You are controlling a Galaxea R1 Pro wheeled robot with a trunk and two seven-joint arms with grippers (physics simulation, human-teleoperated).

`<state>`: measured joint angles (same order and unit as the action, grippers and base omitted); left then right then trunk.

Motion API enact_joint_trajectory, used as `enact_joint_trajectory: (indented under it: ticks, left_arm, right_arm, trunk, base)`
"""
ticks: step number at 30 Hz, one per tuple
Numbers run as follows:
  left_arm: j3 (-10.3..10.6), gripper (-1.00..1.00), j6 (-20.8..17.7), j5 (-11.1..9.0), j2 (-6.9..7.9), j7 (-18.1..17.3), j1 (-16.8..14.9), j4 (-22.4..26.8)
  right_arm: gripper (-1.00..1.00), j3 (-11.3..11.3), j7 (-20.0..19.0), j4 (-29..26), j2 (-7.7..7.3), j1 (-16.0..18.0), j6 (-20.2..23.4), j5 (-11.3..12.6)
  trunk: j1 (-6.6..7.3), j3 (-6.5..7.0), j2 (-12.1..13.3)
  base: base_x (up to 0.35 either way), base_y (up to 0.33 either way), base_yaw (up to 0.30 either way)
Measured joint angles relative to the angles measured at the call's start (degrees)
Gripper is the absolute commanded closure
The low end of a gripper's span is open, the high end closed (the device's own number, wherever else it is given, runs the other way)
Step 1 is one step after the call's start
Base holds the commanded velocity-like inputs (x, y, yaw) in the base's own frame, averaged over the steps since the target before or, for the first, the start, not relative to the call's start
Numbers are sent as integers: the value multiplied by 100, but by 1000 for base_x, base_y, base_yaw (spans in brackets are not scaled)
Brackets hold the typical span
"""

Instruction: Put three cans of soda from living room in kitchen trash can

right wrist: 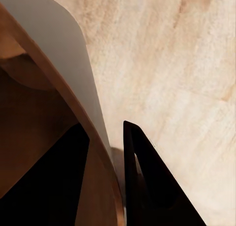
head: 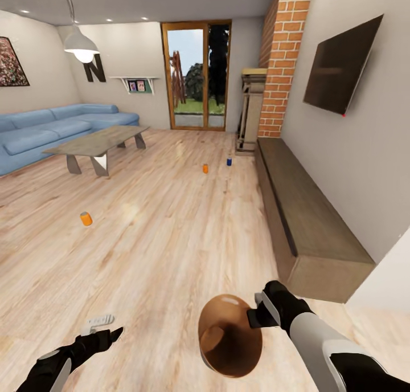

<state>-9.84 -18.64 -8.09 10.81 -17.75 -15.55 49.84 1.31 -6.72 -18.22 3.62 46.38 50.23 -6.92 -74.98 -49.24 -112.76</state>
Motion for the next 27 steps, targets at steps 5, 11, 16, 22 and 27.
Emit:
enact_joint_trajectory:
  ticks: [5, 11, 16, 22, 27]
  left_arm:
    - [0, -100, 0, 0, 0, -11, 0, 0]
    - [0, -100, 7, 0, 0, -78, 0, 0]
    - [0, -100, 7, 0, 0, -94, 0, 0]
    - [0, -100, 9, 0, 0, -96, 0, 0]
    - [0, -100, 9, 0, 0, -97, 1, 0]
  right_arm:
    - [100, -1, 1, 3, 9, 0, 0, -2]
    - [100, 2, -1, 3, 14, -2, -5, 6]
    - [100, -1, 1, 3, 14, -6, -12, -8]
    - [100, 0, 1, 3, 14, -4, -17, -2]
    - [100, 3, -3, 3, 25, -4, -17, 20]
  trunk:
    - [0, -10, 0]
    - [0, 10, 0]
    - [0, 50, 0]
    - [0, 103, 0]
    - [0, 147, 0]
  base:
    - [218, 261, 57]
    - [236, 252, 10]
    - [246, 241, 1]
    - [250, 221, 0]
    - [248, 101, 0]
